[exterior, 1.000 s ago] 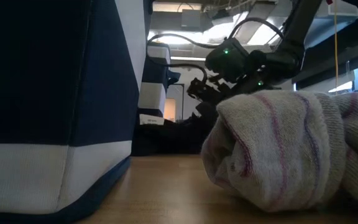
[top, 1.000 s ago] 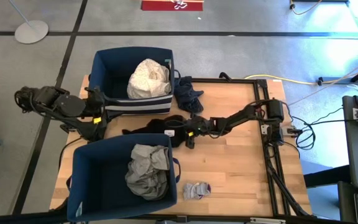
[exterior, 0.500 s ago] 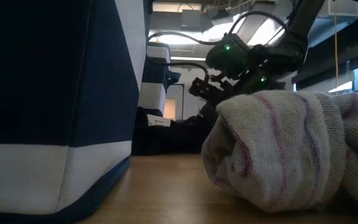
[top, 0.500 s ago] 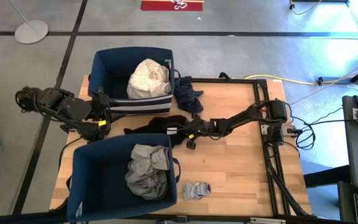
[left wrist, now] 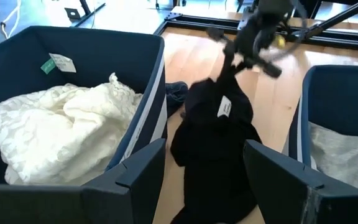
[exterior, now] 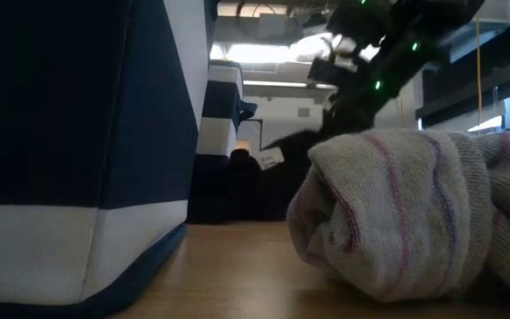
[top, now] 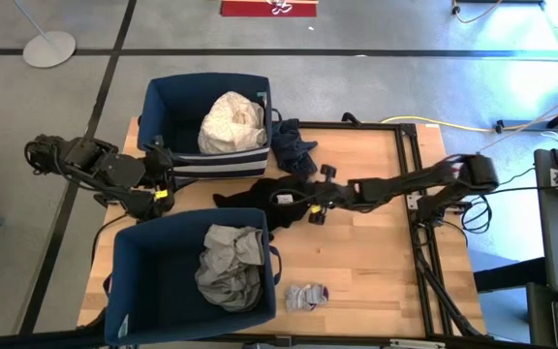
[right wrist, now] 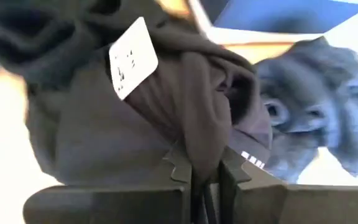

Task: Sort clothes
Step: Put the black underwear into the bottom blue laundry organizer

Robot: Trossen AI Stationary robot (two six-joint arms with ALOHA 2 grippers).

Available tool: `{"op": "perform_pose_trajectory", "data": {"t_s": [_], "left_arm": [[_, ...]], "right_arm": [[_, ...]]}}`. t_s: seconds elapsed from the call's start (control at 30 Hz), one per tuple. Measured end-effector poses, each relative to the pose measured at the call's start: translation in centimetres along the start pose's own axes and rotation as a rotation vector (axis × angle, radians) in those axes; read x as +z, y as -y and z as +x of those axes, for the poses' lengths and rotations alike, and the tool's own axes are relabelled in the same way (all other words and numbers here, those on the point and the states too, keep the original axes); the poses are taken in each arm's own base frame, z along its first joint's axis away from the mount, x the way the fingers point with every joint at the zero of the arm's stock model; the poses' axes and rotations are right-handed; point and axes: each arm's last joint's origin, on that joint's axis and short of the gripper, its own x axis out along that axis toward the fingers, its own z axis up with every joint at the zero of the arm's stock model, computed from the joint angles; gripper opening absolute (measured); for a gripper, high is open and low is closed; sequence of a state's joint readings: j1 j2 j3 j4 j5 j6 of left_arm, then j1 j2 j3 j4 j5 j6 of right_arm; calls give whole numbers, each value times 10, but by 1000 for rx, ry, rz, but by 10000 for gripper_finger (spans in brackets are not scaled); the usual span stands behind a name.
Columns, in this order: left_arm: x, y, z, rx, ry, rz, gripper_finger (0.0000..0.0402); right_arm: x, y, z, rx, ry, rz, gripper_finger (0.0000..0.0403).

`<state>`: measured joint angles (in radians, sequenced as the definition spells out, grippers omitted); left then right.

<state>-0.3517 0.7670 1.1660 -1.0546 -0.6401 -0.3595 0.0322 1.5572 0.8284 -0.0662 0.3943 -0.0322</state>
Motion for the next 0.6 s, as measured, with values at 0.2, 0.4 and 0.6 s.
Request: {"op": "perform_pose_trajectory", "data": {"t_s": [0.2,0.4,0.6], "left_arm": [[0,0,0,0,-1,1,208],[0,0,0,1,-1,2,208],[0,0,0,1,-1,5,208]], "right_arm": [[21,19,-41,-36,158,-4,18],[48,34,-73,-110,284,-18,21],[81,44,-94,-139,386,-55,18]]}}
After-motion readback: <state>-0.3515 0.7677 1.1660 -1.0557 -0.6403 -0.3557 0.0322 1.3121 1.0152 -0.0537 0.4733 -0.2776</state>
